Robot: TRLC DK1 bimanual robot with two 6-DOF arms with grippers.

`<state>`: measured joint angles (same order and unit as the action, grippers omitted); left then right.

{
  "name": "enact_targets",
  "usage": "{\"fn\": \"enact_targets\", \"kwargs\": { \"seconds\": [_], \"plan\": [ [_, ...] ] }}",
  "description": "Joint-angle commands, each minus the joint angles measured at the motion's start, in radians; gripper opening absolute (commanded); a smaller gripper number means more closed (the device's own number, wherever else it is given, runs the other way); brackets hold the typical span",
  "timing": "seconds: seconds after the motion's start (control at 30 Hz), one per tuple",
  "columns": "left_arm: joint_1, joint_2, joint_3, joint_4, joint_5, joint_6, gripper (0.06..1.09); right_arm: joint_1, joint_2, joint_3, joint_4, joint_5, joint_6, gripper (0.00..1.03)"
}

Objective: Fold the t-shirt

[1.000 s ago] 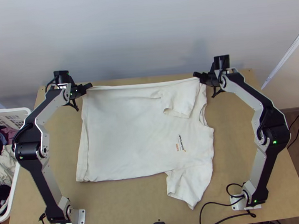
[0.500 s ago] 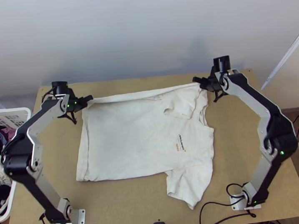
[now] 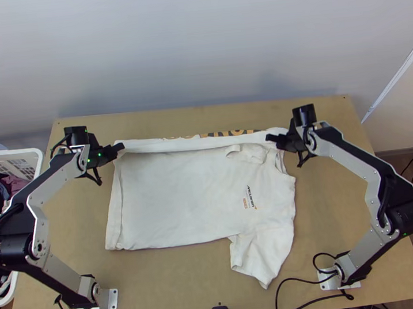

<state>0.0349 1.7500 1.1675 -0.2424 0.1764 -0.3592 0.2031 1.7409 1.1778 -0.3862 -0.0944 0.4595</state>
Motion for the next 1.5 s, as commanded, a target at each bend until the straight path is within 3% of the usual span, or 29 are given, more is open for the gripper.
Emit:
{"fn": "enact_targets", "kwargs": {
  "seconds": [0.0, 0.47, 0.53, 0.57, 0.6, 0.63, 0.7, 0.8, 0.87, 1.03, 1.2, 1.33, 1.47],
  "plan": [
    [0.011, -0.047, -0.074, 0.022, 0.009, -0.004, 0.1, 0.012, -0.035, -0.06, 0.026, 0.005, -0.01, 0.03],
    [0.013, -0.144, -0.23, 0.064, 0.008, 0.017, 0.1, 0.025, -0.11, -0.178, 0.09, 0.019, 0.01, 0.03],
    [0.013, -0.152, -0.233, 0.064, 0.006, 0.035, 0.3, 0.024, -0.13, -0.187, 0.092, 0.022, 0.01, 0.09],
    [0.014, -0.159, -0.241, 0.063, 0.006, 0.045, 0.44, 0.022, -0.147, -0.198, 0.09, 0.022, 0.01, 0.23],
    [0.014, -0.167, -0.25, 0.063, 0.006, 0.048, 0.67, 0.022, -0.17, -0.213, 0.09, 0.022, 0.01, 0.38],
    [0.02, -0.172, -0.253, 0.06, 0.008, 0.046, 0.78, 0.021, -0.187, -0.227, 0.09, 0.022, 0.011, 0.5],
    [0.023, -0.185, -0.258, 0.046, 0.008, 0.046, 0.85, 0.018, -0.218, -0.247, 0.067, 0.024, 0.018, 0.64],
    [0.034, -0.215, -0.267, 0.038, 0.009, 0.046, 0.93, 0.016, -0.276, -0.276, 0.004, 0.024, 0.041, 0.74],
    [0.042, -0.241, -0.273, 0.025, 0.009, 0.052, 0.94, 0.021, -0.325, -0.29, -0.054, 0.022, 0.041, 0.8],
    [0.103, -0.337, -0.29, 0.006, 0.046, 0.066, 0.94, 0.033, -0.515, -0.346, -0.184, 0.024, 0.048, 0.82],
    [0.157, -0.426, -0.287, -0.063, 0.094, 0.089, 0.94, 0.048, -0.618, -0.368, -0.434, 0.018, 0.128, 0.99],
    [0.181, -0.474, -0.29, -0.103, 0.1, 0.108, 0.94, 0.116, -0.626, -0.406, -0.658, -0.053, 0.189, 0.99],
    [0.191, -0.507, -0.305, -0.121, 0.106, 0.109, 0.94, 0.151, -0.639, -0.46, -0.73, -0.084, 0.188, 0.95]
  ]
}}
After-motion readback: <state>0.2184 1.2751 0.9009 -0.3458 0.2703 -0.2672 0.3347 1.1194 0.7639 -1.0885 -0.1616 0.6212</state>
